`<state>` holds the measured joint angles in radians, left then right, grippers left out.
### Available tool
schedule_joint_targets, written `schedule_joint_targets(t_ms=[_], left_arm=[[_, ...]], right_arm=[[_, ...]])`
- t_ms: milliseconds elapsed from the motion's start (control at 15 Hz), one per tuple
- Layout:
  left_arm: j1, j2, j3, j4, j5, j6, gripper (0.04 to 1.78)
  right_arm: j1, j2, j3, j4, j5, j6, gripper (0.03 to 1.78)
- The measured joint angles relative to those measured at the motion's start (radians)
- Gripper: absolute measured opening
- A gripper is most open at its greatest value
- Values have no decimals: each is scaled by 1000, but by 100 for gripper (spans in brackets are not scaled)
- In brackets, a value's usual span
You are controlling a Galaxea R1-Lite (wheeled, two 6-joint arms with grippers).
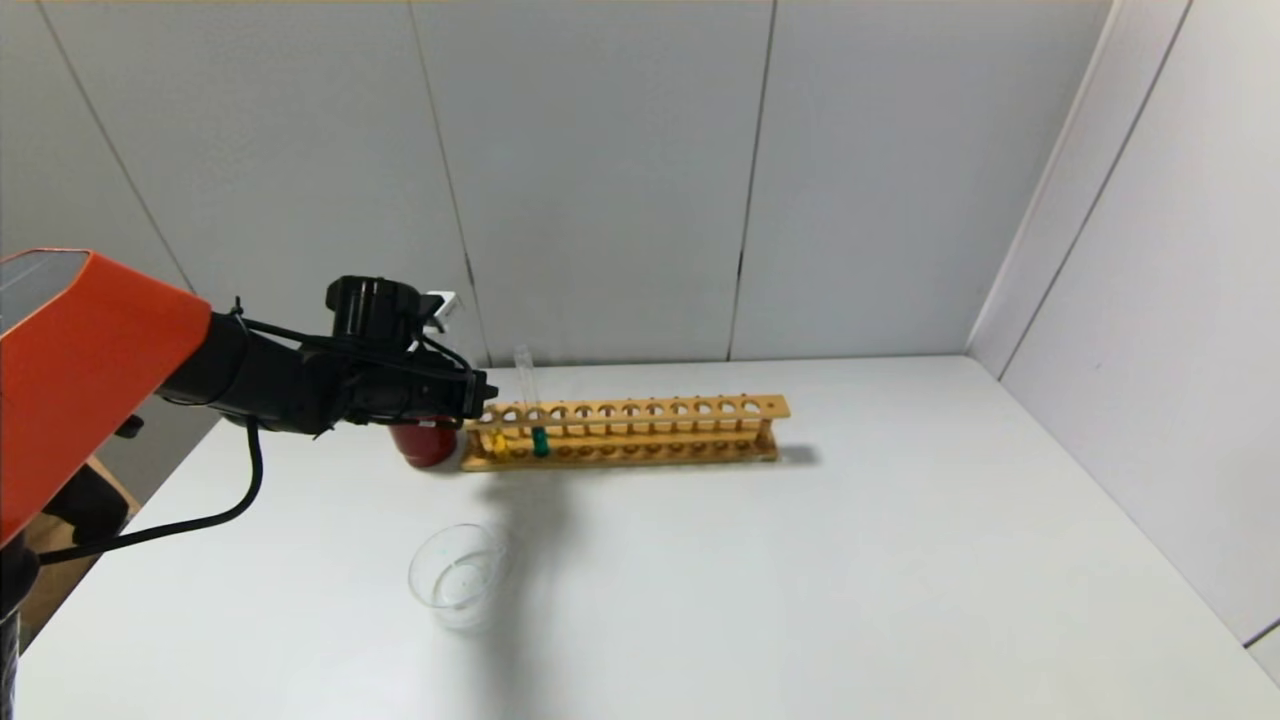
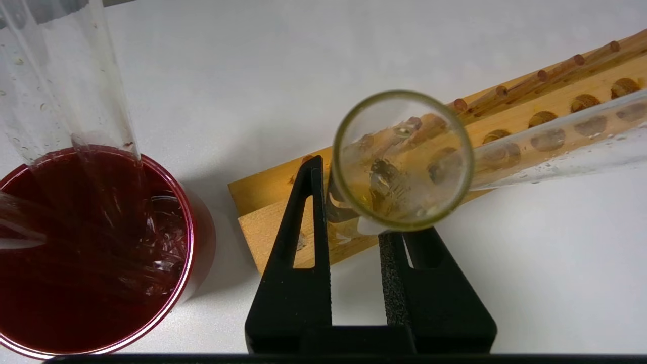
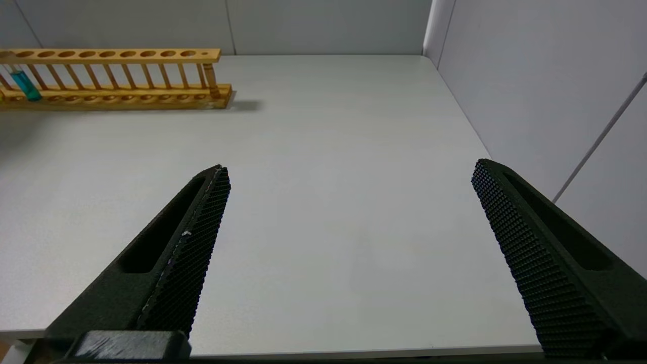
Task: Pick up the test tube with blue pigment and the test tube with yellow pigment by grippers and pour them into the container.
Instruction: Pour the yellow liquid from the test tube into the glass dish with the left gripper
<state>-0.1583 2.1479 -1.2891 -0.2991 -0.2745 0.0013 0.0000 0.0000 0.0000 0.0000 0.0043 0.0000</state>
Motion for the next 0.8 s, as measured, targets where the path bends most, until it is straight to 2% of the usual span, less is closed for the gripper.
schedule_joint_targets(t_ms=[533, 800], left_arm=[[0, -127, -38, 20, 15, 19, 32], [0, -240, -62, 78, 25, 26, 32]], right_arm=[[0, 0, 0, 0, 0, 0, 175], [0, 0, 0, 0, 0, 0, 175]])
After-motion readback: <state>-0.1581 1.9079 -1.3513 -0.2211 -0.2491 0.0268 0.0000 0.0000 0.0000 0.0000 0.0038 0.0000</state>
